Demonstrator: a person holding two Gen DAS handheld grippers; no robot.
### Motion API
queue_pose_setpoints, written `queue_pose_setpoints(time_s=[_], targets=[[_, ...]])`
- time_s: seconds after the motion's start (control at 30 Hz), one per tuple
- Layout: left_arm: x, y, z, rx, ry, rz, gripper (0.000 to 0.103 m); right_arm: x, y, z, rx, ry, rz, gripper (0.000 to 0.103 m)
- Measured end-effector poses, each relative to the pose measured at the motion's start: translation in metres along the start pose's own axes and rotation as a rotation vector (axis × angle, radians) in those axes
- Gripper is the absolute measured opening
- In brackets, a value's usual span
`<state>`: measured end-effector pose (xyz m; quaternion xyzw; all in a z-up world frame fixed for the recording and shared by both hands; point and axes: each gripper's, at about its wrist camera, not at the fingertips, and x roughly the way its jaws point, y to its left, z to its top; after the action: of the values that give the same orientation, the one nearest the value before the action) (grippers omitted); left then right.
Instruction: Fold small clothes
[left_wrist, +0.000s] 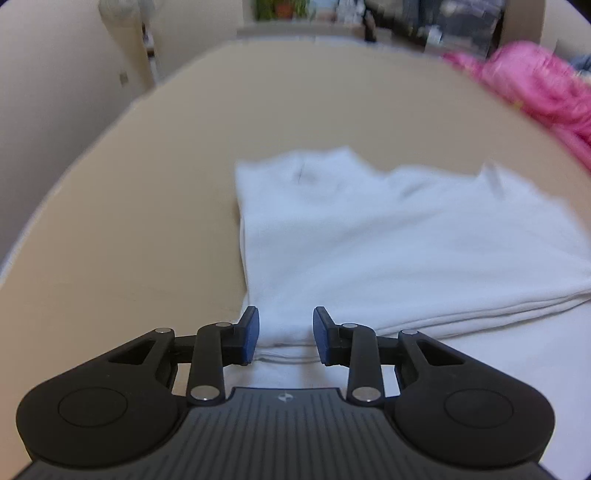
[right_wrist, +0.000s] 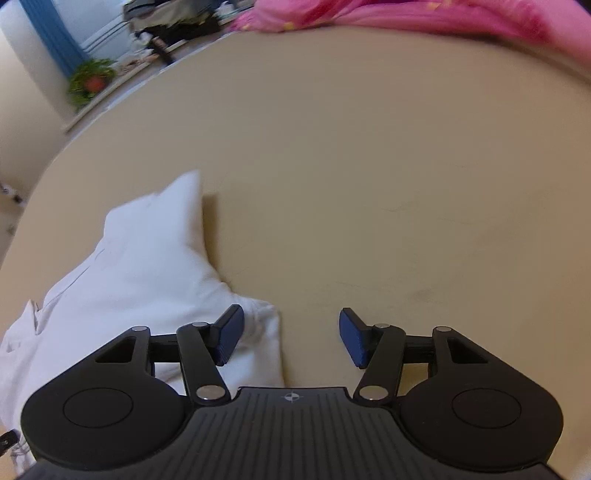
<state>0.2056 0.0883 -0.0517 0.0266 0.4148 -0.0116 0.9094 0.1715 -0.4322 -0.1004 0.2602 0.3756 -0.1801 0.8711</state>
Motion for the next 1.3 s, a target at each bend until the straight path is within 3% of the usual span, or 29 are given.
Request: queue_pose_setpoints(time_s=[0.07,0.17,0.3,0.37,0.5,0.77,0.9,1.17,1.3], targets=[[-0.033,0.001,0.002,0.002,-0.048,-0.015,0.038,-0.04,-0.001,-0.004,-0.069,-0.111,-0.015,0.051],[-0.08,0.009,-0.015,-0.007,-0.088,-0.014,0.038,-0.084,-0.018,-0.021,-0.079,-0.144,0.064,0.052],[-0.132,0.023,-0.059,-0.073,-0.079,-0.053,0.038,-0.123,-0.053,-0.06,-0.096,-0.092,0.14,0.052],[-0.147,0.031,-0.087,-0.098,-0.001,-0.046,0.027,-0.131,-0.071,-0.075,-0.07,-0.035,0.184,0.052],[-0.149,0.052,-0.137,-0.172,0.178,-0.047,0.021,-0.141,-0.095,-0.097,-0.108,0.039,0.197,0.052],[-0.136,0.066,-0.195,-0.263,0.374,-0.064,0.021,-0.125,-0.119,-0.134,-0.176,0.251,0.172,0.052],[-0.135,0.066,-0.203,-0.279,0.4,-0.061,0.021,-0.113,-0.119,-0.144,-0.18,0.33,0.152,0.052],[-0.122,0.054,-0.202,-0.243,0.416,-0.046,0.022,-0.109,-0.095,-0.154,-0.271,0.349,0.153,0.057],[-0.112,0.047,-0.198,-0.223,0.412,-0.037,0.022,-0.111,-0.096,-0.156,-0.303,0.349,0.151,0.052]])
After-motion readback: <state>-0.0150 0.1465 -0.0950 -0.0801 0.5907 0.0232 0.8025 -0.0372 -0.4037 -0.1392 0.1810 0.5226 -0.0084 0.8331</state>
